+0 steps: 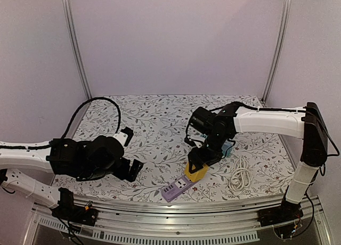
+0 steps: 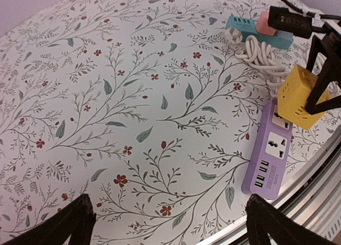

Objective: Insert the plug

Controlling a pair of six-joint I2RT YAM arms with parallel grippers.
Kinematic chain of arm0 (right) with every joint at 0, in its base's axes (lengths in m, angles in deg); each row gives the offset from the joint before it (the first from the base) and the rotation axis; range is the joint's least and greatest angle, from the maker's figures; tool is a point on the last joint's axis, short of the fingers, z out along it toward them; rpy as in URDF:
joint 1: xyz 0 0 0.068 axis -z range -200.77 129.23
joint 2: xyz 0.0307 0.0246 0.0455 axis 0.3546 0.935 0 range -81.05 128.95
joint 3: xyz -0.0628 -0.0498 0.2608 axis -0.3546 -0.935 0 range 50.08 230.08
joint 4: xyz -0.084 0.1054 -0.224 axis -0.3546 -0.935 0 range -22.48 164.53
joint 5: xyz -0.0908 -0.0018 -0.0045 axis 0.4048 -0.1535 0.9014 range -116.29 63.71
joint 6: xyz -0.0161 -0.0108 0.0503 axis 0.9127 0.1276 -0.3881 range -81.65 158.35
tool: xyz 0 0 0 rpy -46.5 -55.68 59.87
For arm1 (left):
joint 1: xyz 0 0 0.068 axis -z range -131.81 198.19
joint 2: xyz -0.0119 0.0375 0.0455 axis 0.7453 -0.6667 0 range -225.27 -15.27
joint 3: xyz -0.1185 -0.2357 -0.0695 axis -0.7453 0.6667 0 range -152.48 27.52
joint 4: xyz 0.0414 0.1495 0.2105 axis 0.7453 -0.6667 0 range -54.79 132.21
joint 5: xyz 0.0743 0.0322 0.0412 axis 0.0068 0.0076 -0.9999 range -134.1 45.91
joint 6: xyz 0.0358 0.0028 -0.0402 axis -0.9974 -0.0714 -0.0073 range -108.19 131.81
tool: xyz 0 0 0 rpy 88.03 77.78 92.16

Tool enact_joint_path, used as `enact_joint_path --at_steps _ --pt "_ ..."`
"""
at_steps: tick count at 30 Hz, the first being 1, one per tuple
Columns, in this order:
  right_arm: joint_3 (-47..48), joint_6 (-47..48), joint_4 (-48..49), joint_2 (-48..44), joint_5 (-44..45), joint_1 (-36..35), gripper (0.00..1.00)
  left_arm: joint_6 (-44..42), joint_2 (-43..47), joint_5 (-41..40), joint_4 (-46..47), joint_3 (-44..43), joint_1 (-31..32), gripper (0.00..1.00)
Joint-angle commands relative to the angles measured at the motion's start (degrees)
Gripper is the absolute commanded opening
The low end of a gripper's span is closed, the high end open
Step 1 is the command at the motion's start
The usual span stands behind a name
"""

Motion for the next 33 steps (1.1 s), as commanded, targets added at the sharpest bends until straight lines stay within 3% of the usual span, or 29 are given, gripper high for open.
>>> enact_joint_path --at_steps 1,33 --pt "1.5 -0.6 1.5 1.1 1.3 -0.2 0.00 0.1 0.8 0.2 -1.3 0.4 -0.6 1.00" --pt "3.5 -1.7 -4.0 3.9 12.2 -5.1 0.00 -0.2 1.7 0.4 -2.4 0.8 -0.6 1.00"
